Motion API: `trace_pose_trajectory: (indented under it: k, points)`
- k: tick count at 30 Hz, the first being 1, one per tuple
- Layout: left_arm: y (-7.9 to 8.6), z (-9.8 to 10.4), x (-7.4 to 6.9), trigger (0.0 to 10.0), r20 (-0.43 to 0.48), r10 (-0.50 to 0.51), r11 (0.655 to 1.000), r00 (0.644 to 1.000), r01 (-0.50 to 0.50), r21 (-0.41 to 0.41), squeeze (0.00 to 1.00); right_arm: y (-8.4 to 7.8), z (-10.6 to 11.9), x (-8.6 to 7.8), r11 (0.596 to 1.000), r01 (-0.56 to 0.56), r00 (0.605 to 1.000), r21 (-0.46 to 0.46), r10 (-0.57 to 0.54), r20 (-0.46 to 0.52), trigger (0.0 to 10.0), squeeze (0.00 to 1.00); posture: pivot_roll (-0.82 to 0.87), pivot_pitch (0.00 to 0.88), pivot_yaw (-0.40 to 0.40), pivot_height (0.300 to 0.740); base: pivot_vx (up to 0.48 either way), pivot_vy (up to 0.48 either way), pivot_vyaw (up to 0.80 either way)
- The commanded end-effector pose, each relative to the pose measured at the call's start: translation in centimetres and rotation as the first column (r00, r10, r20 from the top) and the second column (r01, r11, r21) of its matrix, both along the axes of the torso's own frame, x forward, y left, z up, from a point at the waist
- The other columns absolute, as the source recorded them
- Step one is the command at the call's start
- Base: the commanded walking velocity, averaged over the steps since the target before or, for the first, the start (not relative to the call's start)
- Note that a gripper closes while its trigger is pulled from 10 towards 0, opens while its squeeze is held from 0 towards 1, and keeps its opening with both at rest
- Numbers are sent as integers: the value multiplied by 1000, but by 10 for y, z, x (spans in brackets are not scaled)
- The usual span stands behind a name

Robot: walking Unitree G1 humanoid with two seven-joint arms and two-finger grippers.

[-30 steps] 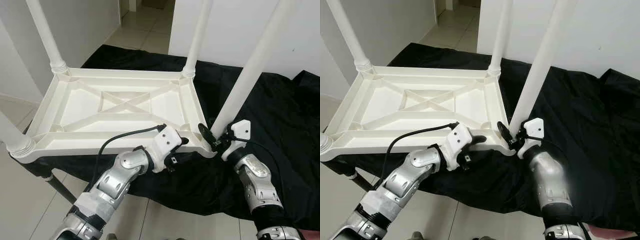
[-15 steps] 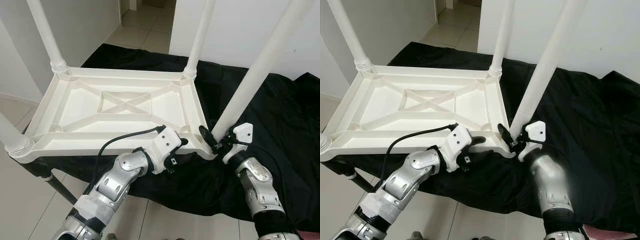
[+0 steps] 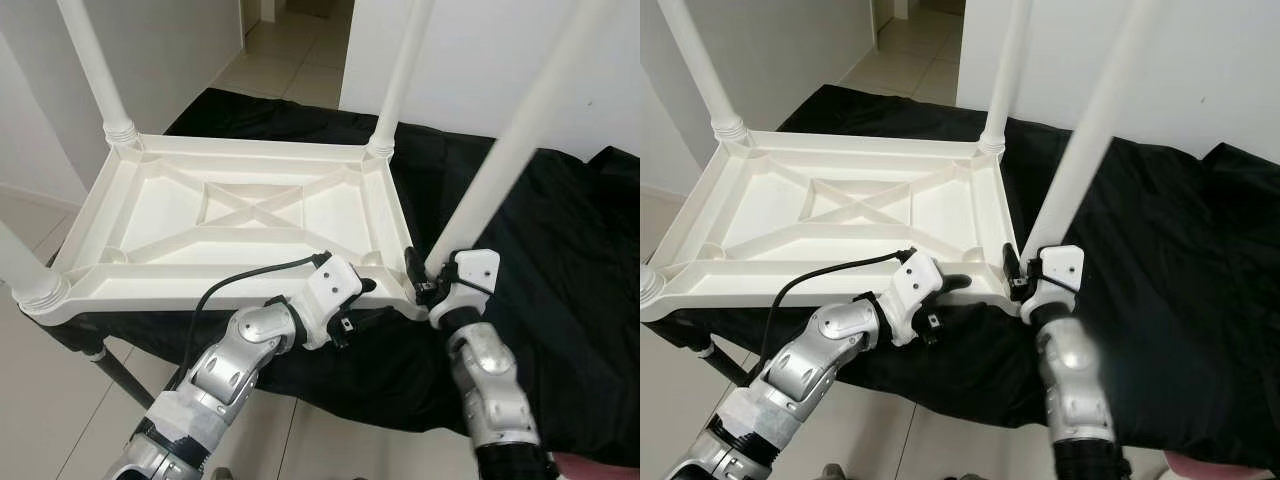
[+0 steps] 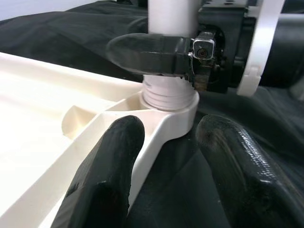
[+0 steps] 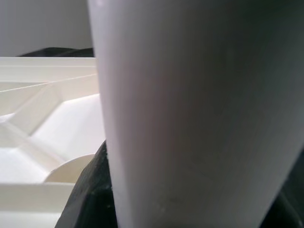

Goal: Building children table

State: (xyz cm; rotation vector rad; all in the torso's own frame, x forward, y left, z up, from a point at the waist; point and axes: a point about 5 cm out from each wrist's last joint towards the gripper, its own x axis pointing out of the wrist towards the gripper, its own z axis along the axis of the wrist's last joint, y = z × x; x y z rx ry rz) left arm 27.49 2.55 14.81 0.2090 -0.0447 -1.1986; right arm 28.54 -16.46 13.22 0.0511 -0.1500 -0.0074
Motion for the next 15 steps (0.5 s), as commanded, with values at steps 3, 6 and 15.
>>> trace_pose_trajectory:
  k: [3,6,15]
  points:
    - [1,-1,1,10000,-5,-14,1000,1000,14,11,0,-8,-20,-11,981,194,975,23,-191,-111,10000,0,-1,78,-71,740,0,0,0]
    - [-1,0,0,10000,-4,-22,1000,1000,23,10,0,1,-19,-15,969,242,964,46,-235,-124,10000,0,-5,81,-64,740,0,0,0]
    - [-2,0,0,10000,-6,-31,999,1000,31,13,0,8,-12,-17,976,206,975,76,-198,-101,10000,737,4,94,-54,740,0,0,0]
